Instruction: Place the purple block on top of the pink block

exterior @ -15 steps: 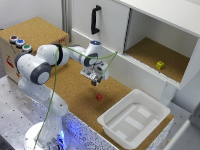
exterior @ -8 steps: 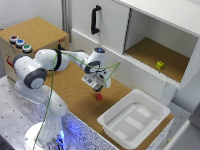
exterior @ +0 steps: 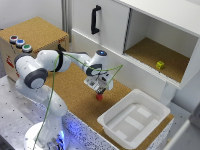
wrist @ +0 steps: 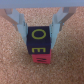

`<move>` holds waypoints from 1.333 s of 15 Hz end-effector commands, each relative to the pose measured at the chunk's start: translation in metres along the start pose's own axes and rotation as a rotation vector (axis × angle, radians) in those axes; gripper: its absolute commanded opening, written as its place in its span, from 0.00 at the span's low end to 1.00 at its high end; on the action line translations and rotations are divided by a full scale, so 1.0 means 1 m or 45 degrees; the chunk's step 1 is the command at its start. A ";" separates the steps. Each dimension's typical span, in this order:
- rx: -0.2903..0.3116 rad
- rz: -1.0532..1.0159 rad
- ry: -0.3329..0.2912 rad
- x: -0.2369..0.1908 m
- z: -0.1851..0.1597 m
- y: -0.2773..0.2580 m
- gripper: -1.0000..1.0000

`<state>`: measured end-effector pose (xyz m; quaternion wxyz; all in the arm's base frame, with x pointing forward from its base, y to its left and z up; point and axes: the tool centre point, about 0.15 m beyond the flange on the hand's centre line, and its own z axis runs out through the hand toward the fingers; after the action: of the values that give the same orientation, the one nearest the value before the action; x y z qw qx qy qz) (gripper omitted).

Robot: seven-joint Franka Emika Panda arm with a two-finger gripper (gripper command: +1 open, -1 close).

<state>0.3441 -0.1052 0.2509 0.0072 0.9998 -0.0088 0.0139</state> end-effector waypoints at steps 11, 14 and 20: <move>-0.049 0.026 0.046 0.014 -0.003 0.008 1.00; -0.089 0.024 0.074 0.007 -0.043 0.007 1.00; 0.001 0.115 0.117 -0.005 -0.093 0.015 1.00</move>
<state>0.3580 -0.1145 0.2989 0.0143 0.9979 -0.0335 0.0528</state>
